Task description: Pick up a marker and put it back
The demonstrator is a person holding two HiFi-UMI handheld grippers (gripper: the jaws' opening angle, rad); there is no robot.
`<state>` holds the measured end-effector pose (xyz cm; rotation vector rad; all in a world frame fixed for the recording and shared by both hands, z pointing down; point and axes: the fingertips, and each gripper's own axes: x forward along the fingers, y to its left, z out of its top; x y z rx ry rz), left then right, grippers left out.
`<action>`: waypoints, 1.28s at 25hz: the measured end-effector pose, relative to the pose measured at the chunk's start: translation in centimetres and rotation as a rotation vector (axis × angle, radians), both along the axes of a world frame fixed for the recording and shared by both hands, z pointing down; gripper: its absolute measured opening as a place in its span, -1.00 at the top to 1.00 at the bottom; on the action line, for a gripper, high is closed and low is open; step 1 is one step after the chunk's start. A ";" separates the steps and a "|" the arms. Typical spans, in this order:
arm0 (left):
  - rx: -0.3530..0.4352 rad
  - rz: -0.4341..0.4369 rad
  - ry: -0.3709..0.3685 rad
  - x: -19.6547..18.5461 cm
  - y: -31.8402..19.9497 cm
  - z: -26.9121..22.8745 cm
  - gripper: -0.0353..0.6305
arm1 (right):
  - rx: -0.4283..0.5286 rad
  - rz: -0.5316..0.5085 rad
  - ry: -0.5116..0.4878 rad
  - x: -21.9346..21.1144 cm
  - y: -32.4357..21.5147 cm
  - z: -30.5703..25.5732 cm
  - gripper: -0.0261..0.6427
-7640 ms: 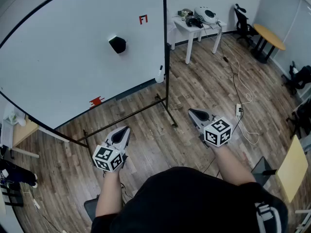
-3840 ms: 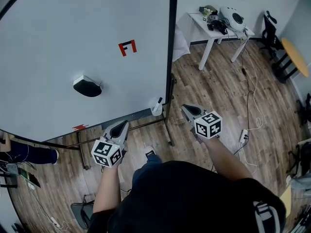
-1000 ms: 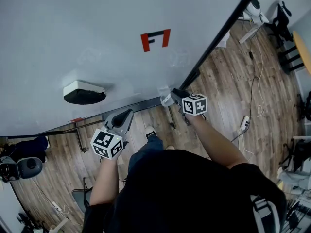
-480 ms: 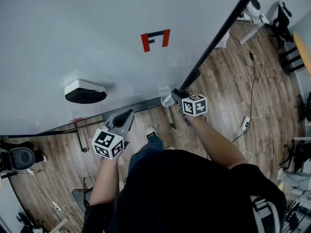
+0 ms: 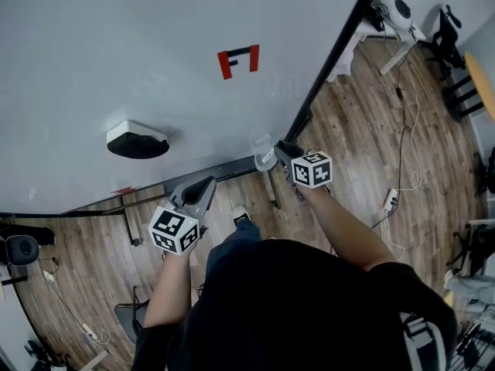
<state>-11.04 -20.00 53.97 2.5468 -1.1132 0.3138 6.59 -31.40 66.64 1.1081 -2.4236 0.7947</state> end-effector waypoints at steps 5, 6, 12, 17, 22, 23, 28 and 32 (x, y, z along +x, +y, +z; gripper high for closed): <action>0.019 0.004 -0.002 0.6 0.9 -0.9 0.84 | 0.068 -0.017 -0.011 0.1 1.0 -3.3 0.73; 0.023 0.003 -0.003 0.6 1.1 -1.1 0.84 | 0.082 -0.021 -0.015 0.1 1.2 -4.1 0.73; 0.046 0.001 -0.010 0.9 2.4 -2.2 0.84 | 0.170 -0.036 -0.033 0.5 2.9 -8.8 0.73; 0.061 0.000 -0.019 0.9 3.5 -2.7 0.84 | 0.232 -0.044 -0.029 1.3 4.5 -11.8 0.73; 0.073 -0.006 -0.026 0.9 4.6 -3.4 0.84 | 0.271 -0.036 -0.018 2.8 6.6 -13.7 0.73; 0.077 -0.009 -0.026 0.9 4.8 -3.6 0.84 | 0.282 -0.038 -0.009 3.0 7.0 -14.0 0.73; 0.093 -0.010 -0.030 1.1 5.7 -4.3 0.84 | 0.322 -0.047 0.025 3.8 9.1 -15.0 0.73; 0.096 -0.009 -0.035 1.3 6.4 -4.5 0.84 | 0.329 -0.055 0.026 4.0 10.7 -15.3 0.73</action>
